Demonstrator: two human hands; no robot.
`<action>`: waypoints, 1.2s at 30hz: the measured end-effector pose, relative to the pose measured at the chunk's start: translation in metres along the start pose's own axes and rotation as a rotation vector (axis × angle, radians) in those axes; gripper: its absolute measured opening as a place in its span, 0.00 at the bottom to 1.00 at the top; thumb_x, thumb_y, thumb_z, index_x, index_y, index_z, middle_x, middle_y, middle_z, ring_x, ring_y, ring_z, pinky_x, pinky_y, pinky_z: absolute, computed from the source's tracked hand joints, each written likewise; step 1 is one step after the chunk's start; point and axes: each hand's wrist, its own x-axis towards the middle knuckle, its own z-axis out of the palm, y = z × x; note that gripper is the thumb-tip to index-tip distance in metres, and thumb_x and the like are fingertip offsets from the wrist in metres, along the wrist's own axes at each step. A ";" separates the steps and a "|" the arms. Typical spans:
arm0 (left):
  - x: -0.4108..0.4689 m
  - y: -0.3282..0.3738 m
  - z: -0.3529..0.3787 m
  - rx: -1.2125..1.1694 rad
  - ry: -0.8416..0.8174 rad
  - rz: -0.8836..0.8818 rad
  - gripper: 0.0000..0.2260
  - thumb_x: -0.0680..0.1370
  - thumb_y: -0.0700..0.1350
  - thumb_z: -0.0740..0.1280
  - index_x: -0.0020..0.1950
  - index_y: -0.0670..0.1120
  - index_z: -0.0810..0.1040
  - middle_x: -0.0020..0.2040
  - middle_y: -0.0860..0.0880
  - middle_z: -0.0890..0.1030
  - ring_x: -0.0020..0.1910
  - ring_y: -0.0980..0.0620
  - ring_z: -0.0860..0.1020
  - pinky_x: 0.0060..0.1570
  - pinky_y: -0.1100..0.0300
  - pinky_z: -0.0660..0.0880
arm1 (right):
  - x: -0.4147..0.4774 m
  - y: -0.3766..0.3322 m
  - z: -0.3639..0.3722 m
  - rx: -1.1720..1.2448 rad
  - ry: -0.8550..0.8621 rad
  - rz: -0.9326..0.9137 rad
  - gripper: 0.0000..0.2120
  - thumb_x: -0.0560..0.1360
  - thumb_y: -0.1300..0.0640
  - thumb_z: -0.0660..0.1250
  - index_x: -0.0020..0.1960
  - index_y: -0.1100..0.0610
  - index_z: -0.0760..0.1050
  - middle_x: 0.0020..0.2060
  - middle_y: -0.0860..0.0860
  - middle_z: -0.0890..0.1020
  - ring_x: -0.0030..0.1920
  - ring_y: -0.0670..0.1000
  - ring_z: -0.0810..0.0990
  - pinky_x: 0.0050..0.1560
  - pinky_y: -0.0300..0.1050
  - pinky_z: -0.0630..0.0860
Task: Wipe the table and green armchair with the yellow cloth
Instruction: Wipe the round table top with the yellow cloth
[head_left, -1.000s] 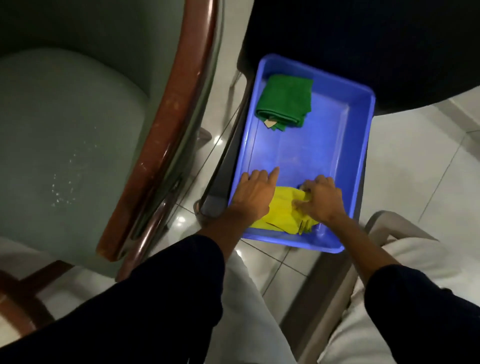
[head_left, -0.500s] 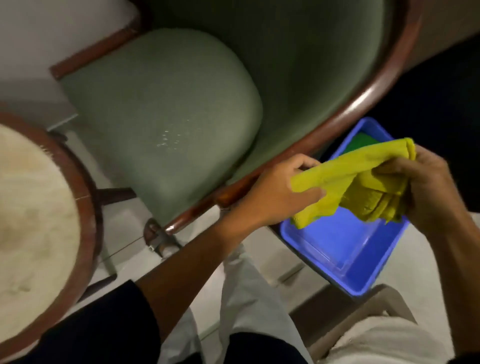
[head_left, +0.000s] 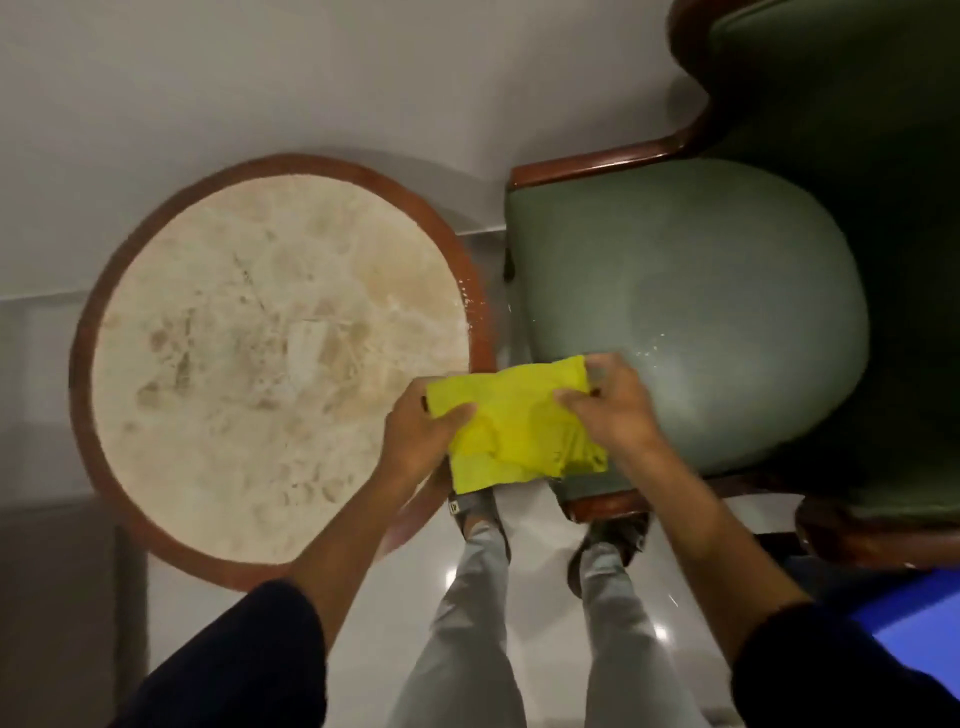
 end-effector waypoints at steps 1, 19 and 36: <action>0.009 -0.013 -0.014 0.038 0.015 -0.029 0.18 0.73 0.47 0.76 0.61 0.47 0.78 0.55 0.47 0.83 0.55 0.45 0.81 0.55 0.50 0.80 | 0.010 -0.003 0.022 -0.005 -0.013 0.005 0.20 0.70 0.60 0.75 0.61 0.61 0.75 0.58 0.60 0.81 0.59 0.61 0.80 0.61 0.55 0.75; 0.173 -0.077 -0.113 1.038 0.438 0.382 0.28 0.84 0.59 0.47 0.82 0.49 0.52 0.82 0.40 0.55 0.81 0.42 0.54 0.76 0.37 0.52 | 0.103 -0.053 0.184 -0.579 0.443 -0.165 0.47 0.73 0.28 0.54 0.77 0.63 0.53 0.73 0.65 0.65 0.70 0.65 0.68 0.65 0.61 0.70; 0.163 -0.072 -0.108 0.900 0.580 0.334 0.28 0.84 0.57 0.43 0.79 0.44 0.61 0.80 0.43 0.62 0.80 0.44 0.59 0.77 0.42 0.55 | 0.095 -0.036 0.211 -0.903 0.071 -0.896 0.32 0.81 0.42 0.49 0.79 0.58 0.52 0.79 0.58 0.55 0.80 0.57 0.48 0.78 0.60 0.50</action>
